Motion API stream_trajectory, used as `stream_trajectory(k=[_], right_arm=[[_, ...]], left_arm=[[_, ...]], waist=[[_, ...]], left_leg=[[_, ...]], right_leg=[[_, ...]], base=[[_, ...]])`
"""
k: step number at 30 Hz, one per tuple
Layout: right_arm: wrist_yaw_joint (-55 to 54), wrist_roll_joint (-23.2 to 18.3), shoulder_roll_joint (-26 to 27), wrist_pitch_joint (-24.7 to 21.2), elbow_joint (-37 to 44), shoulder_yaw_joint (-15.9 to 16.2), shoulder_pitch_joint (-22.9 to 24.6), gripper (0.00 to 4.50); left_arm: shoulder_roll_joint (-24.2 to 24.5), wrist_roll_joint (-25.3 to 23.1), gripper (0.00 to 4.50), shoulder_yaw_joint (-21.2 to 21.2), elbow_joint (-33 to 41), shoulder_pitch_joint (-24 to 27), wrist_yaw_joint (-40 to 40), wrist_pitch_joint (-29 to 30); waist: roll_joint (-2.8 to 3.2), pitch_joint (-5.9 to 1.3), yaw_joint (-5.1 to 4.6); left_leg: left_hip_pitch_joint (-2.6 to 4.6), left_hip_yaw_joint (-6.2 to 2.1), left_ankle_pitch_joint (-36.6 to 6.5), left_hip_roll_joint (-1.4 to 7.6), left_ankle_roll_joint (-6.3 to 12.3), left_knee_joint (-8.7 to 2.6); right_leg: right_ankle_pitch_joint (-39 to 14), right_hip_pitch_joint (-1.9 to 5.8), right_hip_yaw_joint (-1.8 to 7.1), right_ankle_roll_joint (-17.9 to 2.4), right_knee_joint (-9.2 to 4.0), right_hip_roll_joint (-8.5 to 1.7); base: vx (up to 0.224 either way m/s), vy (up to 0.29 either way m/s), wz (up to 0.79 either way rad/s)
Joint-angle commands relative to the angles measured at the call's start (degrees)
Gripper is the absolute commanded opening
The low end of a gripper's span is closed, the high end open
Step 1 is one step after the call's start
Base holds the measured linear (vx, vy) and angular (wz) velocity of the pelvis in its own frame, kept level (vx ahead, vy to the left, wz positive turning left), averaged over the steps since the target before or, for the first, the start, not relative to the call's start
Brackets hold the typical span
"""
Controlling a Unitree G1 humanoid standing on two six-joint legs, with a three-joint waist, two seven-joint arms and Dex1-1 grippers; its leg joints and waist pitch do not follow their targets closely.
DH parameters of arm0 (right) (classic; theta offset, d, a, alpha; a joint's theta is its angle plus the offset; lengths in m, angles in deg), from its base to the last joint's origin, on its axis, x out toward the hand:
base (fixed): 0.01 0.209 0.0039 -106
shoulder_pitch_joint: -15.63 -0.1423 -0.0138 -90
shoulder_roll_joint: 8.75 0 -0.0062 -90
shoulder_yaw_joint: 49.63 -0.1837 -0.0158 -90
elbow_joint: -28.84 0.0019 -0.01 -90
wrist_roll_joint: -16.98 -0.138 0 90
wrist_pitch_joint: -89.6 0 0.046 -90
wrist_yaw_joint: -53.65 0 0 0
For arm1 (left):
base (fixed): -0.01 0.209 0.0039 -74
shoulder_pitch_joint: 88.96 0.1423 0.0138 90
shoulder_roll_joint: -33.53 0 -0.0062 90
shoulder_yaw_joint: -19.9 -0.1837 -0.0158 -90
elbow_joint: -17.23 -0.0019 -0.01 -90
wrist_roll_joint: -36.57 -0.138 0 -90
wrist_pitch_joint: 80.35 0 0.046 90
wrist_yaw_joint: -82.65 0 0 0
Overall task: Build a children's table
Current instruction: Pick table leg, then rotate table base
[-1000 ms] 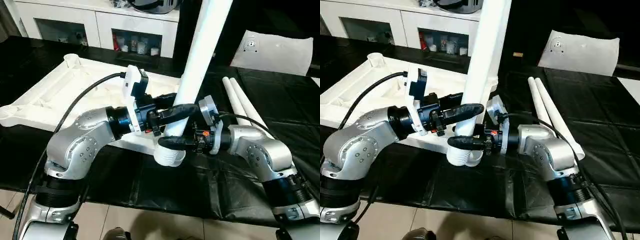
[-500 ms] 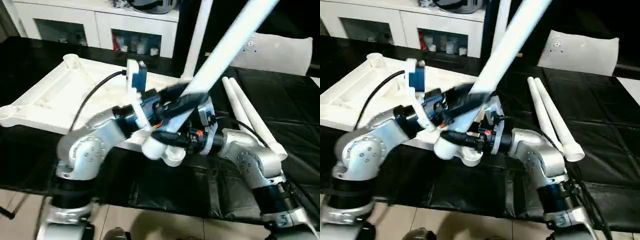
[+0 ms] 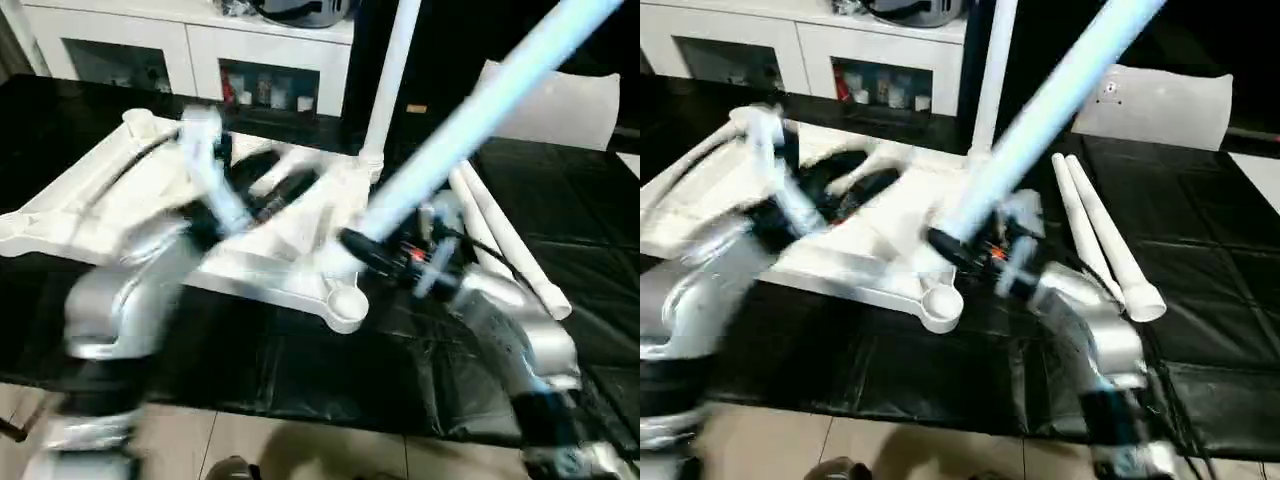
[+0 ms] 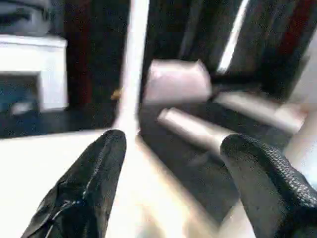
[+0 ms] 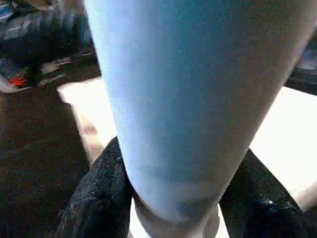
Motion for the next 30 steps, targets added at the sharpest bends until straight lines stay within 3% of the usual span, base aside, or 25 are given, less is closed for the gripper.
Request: stream_trajectory(k=[1,2,5,7,11,12,18,26,27,30], right_arm=[[-1.92,1.31,-0.38,0.49,2.84,-0.49,1.16,1.91],[-3.15,1.83,-0.4,0.0,4.3,-0.3,2.53,1.91],[-4.12,2.46,-0.43,-0.52,5.8,0.15,4.09,1.91],[-4.6,2.93,-0.6,-0.52,7.08,0.62,5.66,1.91],[-5.22,3.09,-0.89,-0.56,8.02,0.84,7.42,1.91],[-5.36,3.12,-0.91,-0.62,8.17,0.86,7.61,1.91],[-6.11,3.47,-1.17,-0.89,9.34,1.11,9.06,1.91],[-6.54,4.9,-2.07,-1.61,9.83,2.31,9.66,1.91],[-6.57,5.03,-2.18,-1.61,9.85,2.43,9.72,1.91],[-6.55,4.98,-2.28,-1.72,9.9,2.54,9.74,1.91]], left_arm=[[1.38,-3.66,3.59,-3.47,-0.83,0.78,-2.93,-3.21],[3.97,-5.98,3.59,-6.26,-1.84,1.98,-6.56,-5.87],[6.33,-8.11,3.59,-9.21,-3.86,2.77,-11.44,-9.05],[7.96,-9.53,3.41,-11.82,-6.76,2.76,-16.27,-12.28],[8.74,-11.36,3.2,-14.86,-12.3,1.3,-21.99,-15.91],[8.73,-11.66,2.92,-15.17,-13.14,1.02,-22.46,-16.54],[8.14,-16.4,2.44,-18.35,-24.65,-3.91,-26.44,-24.34],[7.01,-19.35,1.79,-20.95,-35.44,-9.66,-32.96,-29.91],[6.97,-19.62,1.54,-21.36,-36.23,-10.05,-33.8,-30.22],[6.73,-20.4,1.45,-21.99,-38.36,-11.07,-35.25,-31.46]], waist=[[1.02,-3.87,-0.18],[1.26,-3.95,-0.08],[1.45,-3.84,-0.25],[1.44,-3.69,-0.43],[1.5,-3.53,-0.6],[1.54,-3.41,-0.61],[1.38,-3.46,-0.62],[1.39,-3.62,-0.49],[1.36,-3.59,-0.5],[1.5,-3.73,-0.36]], left_leg=[[2.26,-1.74,-19.47,2.72,-4.78,-4.85],[2.39,-1.74,-19.59,2.72,-4.88,-4.84],[2.33,-1.76,-21.06,2.71,-5.36,-5.03],[2.45,-1.84,-23.67,2.63,-5.63,-5.1],[2.64,-2.03,-26.27,2.72,-6.1,-5.2],[2.79,-2.03,-27.21,2.66,-6.15,-5.17],[2.97,-2.34,-29.23,2.76,-6.38,-5.18],[2.92,-2.18,-27.55,2.9,-6.09,-5.12],[2.77,-2.18,-27.14,2.94,-6.04,-5.2],[2.8,-2.06,-26.55,2.99,-5.92,-5.17]], right_leg=[[-18.67,1.13,2.13,-6.01,-4.59,-3.03],[-18.33,1.13,2.15,-6.18,-4.5,-3.06],[-18.33,1.06,2.19,-6.83,-4.44,-3.1],[-21.13,0.9,2.22,-6.75,-4.81,-3.24],[-24.48,0.6,2.26,-6.44,-5.14,-3.49],[-25.88,0.41,2.26,-6.2,-5.42,-3.48],[-28.28,0.32,2.2,-5.8,-5.67,-3.86],[-24.73,0.47,2.41,-7.81,-5.26,-4.07],[-23.78,0.6,2.42,-8.28,-5.12,-4.1],[-21.2,0.7,2.45,-9.33,-4.87,-4.07]], base=[[0.0,0.0,0.0],[0.0,0.0,0.0],[0.0,0.0,0.0],[0.0,0.0,0.0],[0.0,0.0,0.0],[0.0,0.0,0.0],[0.0,0.0,0.0],[0.0,0.0,0.0],[0.0,0.0,0.0],[0.0,0.0,0.0]])
